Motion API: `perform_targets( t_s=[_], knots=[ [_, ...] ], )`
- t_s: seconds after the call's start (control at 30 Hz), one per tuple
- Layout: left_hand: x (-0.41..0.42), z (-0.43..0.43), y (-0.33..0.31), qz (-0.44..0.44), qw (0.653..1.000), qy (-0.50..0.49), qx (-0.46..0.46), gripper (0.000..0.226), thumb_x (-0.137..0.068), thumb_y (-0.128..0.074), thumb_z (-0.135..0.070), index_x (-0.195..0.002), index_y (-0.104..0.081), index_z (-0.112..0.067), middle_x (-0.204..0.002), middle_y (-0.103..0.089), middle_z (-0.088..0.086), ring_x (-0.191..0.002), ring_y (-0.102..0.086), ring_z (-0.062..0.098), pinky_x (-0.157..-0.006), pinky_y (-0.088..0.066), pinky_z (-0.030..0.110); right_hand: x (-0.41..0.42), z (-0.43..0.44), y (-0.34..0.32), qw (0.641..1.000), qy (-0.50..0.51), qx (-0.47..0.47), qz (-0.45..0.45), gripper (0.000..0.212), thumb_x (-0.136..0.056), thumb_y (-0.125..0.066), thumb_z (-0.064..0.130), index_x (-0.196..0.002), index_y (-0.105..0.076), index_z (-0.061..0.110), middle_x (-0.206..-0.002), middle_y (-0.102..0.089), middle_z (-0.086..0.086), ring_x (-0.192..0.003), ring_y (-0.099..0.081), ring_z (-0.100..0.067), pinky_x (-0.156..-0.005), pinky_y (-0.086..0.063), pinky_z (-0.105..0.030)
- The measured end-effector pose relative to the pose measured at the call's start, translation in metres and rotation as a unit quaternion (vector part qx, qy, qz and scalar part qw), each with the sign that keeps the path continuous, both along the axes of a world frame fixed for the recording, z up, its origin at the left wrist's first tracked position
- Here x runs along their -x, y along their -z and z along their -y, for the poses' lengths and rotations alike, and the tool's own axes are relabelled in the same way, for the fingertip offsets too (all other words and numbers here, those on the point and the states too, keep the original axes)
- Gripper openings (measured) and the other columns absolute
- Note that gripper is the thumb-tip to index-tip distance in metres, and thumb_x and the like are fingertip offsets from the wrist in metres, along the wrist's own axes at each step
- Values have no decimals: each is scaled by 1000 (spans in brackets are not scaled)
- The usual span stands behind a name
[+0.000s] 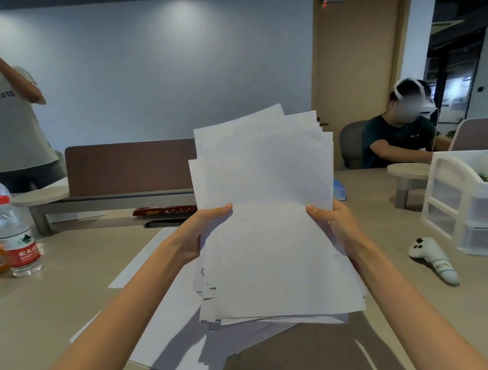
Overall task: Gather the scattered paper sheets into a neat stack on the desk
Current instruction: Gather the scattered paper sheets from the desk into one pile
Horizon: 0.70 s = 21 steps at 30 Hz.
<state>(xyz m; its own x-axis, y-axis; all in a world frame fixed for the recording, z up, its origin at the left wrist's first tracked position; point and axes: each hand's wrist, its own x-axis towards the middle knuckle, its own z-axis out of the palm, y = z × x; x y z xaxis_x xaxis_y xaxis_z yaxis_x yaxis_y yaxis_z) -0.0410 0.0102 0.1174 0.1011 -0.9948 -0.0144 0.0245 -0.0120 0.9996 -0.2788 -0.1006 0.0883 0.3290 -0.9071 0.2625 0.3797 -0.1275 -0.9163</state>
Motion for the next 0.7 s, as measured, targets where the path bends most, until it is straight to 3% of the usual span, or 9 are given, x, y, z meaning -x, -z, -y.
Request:
perform_targets(
  t_s=[0.07, 0.13, 0.23, 0.3, 0.4, 0.5, 0.53, 0.63, 0.7],
  knots=[
    [-13, -2, 16, -8, 1000, -20, -21, 37, -96, -54, -27, -132, -52, -20, -121, -54, -20, -108, -52, -10, -87, -35, 10, -14, 2, 19, 999, -21, -24, -24, 34, -91, -53, -5, -124, -54, 3, -105, -68, -4, -92, -68, -14, -73, -57, -17],
    [-23, -5, 34, -17, 998, -38, -46, 23, -94, -58, -22, -117, -60, -19, -101, -64, -20, -80, -63, -13, -68, -48, 6, -28, 5, 40, 998, -32, -44, -44, 38, -91, -52, -6, -129, -51, 0, -107, -68, -5, -99, -67, -17, -75, -56, -16],
    [-37, -8, 60, -15, 993, -63, -96, 24, -90, -64, -24, -113, -66, -17, -100, -68, -14, -87, -65, -2, -76, -47, 16, -38, 7, 67, 993, -63, -56, -86, 40, -93, -51, -5, -132, -50, 1, -111, -67, -2, -92, -69, -5, -77, -54, -12],
    [-49, -10, 77, -56, 987, -61, -136, 20, -87, -68, -20, -106, -70, -13, -105, -73, -2, -84, -72, 8, -69, -56, 22, -44, 7, 80, 985, -90, -69, -127, 36, -93, -55, 1, -127, -52, 11, -112, -66, 6, -90, -68, 4, -74, -52, -8],
    [-60, -10, 98, -103, 979, -30, -174, 37, -81, -74, -17, -116, -69, -6, -116, -70, 10, -102, -70, 24, -87, -56, 38, -52, 12, 94, 977, -120, -83, -153, 32, -90, -61, 7, -119, -52, 19, -108, -65, 10, -89, -67, 5, -70, -51, -9],
    [-65, -1, 112, -53, 981, -65, -173, 31, -88, -66, -9, -118, -62, -3, -100, -72, 0, -76, -71, 2, -61, -56, 16, -65, 30, 109, 971, -123, -96, -182, 61, -70, -84, 25, -122, -57, 9, -119, -67, -1, -102, -67, -7, -82, -54, -15],
    [-67, 2, 115, -31, 982, -76, -170, 28, -91, -62, -6, -119, -59, -3, -98, -69, -4, -72, -68, -3, -60, -52, 10, -69, 34, 112, 969, -110, -112, -190, 65, -68, -86, 23, -122, -58, 2, -120, -67, -7, -102, -67, -11, -82, -54, -16],
    [-78, 11, 122, 33, 984, -79, -157, 34, -90, -62, -2, -123, -57, 4, -113, -65, 1, -88, -64, 3, -77, -47, 12, -83, 46, 124, 968, -96, -141, -185, 42, -85, -62, -8, -125, -51, -11, -123, -63, -17, -97, -66, -18, -74, -56, -16],
    [-93, 15, 124, 32, 985, -82, -146, 31, -87, -67, -1, -117, -61, 2, -109, -70, 5, -86, -70, 8, -67, -54, 14, -92, 49, 129, 970, -86, -144, -177, 41, -88, -54, -15, -128, -49, -10, -126, -60, -20, -101, -63, -27, -81, -56, -22]
  ],
)
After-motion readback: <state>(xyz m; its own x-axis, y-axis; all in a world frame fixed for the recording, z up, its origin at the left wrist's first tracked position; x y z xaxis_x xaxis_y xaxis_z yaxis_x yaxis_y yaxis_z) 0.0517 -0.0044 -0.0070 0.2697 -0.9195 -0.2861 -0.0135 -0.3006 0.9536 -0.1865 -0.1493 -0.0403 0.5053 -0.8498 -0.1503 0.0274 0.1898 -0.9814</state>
